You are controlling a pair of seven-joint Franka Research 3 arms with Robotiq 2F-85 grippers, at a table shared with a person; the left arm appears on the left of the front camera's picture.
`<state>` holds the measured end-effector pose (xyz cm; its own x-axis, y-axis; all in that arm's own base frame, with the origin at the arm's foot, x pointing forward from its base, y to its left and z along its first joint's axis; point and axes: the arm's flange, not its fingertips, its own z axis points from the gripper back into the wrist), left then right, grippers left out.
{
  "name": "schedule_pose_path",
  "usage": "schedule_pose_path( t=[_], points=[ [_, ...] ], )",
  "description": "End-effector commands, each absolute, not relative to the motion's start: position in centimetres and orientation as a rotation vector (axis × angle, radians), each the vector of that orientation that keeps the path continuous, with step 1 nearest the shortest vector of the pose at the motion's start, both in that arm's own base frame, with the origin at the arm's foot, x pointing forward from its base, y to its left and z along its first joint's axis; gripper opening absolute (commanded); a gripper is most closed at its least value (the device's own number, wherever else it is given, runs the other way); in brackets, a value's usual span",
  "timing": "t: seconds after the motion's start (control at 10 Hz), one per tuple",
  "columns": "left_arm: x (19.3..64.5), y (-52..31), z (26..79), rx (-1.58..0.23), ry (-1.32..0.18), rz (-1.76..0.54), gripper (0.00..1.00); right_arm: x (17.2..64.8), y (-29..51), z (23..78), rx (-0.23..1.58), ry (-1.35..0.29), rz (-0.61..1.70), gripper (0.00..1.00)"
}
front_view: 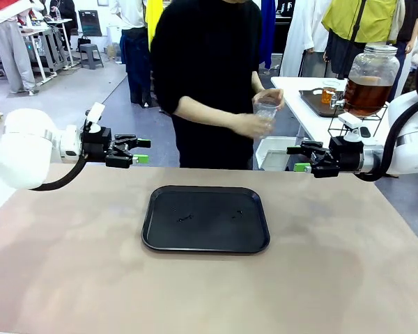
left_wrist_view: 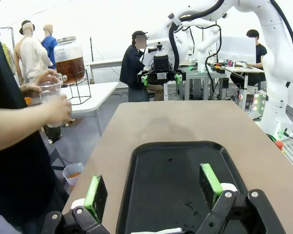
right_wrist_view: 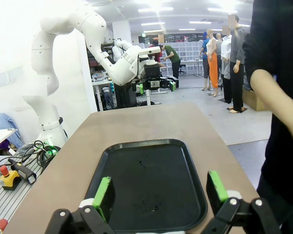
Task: Pour the drink into the iced cup.
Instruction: Open the gripper to release the iced cup you were holding.
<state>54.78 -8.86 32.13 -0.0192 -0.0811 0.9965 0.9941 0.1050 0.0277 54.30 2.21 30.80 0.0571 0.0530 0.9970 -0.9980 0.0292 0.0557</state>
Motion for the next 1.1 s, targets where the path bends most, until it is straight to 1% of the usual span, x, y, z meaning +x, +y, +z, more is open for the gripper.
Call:
schedule_pose_path(
  t=[0.0, 1.0],
  points=[
    [55.02, -8.95, 32.42, -1.065, -1.211, -1.177, 1.0, 54.45, 2.38, 31.17, 1.182, -1.132, 1.17, 1.0],
    [55.02, -8.95, 32.42, -1.065, -1.211, -1.177, 1.0, 54.45, 2.38, 31.17, 1.182, -1.132, 1.17, 1.0]
  ],
)
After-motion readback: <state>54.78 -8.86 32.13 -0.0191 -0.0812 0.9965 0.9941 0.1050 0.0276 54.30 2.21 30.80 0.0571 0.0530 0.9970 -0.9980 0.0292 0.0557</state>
